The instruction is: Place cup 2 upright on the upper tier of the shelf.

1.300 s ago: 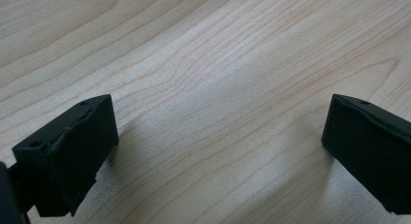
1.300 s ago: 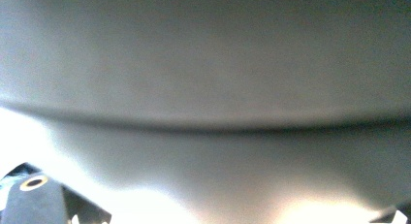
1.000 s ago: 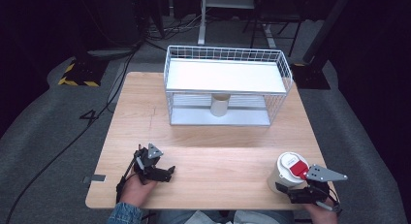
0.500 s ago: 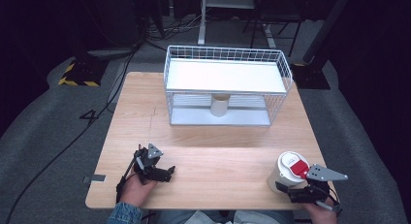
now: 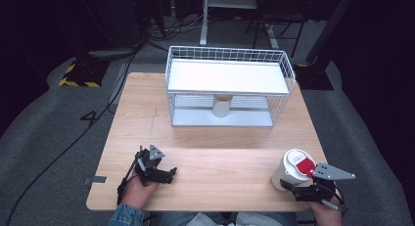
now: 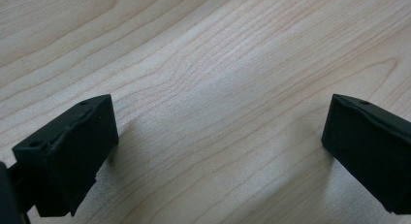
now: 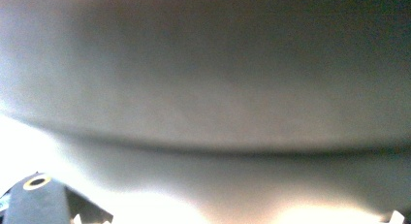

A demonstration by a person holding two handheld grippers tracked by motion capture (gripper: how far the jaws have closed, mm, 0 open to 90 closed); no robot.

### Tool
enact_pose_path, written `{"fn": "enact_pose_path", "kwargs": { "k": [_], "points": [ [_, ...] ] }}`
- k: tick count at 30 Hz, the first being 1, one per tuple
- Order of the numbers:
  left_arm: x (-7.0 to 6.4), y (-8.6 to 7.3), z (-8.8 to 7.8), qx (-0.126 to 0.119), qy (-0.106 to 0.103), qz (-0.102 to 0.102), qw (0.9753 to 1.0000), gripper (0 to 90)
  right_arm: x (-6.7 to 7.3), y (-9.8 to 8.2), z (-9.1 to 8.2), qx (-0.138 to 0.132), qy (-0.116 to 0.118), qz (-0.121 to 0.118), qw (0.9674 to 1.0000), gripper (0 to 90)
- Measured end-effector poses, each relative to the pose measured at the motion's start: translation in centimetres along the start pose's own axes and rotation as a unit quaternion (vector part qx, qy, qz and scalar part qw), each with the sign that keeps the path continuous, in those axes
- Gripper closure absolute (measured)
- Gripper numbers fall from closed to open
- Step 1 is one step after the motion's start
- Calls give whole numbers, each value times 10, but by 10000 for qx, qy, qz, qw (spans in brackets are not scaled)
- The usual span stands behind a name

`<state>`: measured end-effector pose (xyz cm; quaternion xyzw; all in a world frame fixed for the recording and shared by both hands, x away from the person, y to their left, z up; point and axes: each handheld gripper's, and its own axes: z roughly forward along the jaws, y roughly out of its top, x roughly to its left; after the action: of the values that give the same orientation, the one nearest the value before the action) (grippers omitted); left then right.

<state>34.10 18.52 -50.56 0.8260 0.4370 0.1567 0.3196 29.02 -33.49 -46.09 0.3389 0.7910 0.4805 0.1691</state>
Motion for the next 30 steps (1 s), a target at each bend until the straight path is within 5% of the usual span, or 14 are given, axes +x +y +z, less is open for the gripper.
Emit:
{"fn": "enact_pose_path", "kwargs": {
  "k": [26,30],
  "points": [
    [0,0,0,3,-1,-3,10000,1,-8,55,-11,-60,-120,-131,9998,132],
    [-2,1,1,8,61,-140,9999,1,-10,68,-10,-84,-130,-162,9997,132]
  ]
}}
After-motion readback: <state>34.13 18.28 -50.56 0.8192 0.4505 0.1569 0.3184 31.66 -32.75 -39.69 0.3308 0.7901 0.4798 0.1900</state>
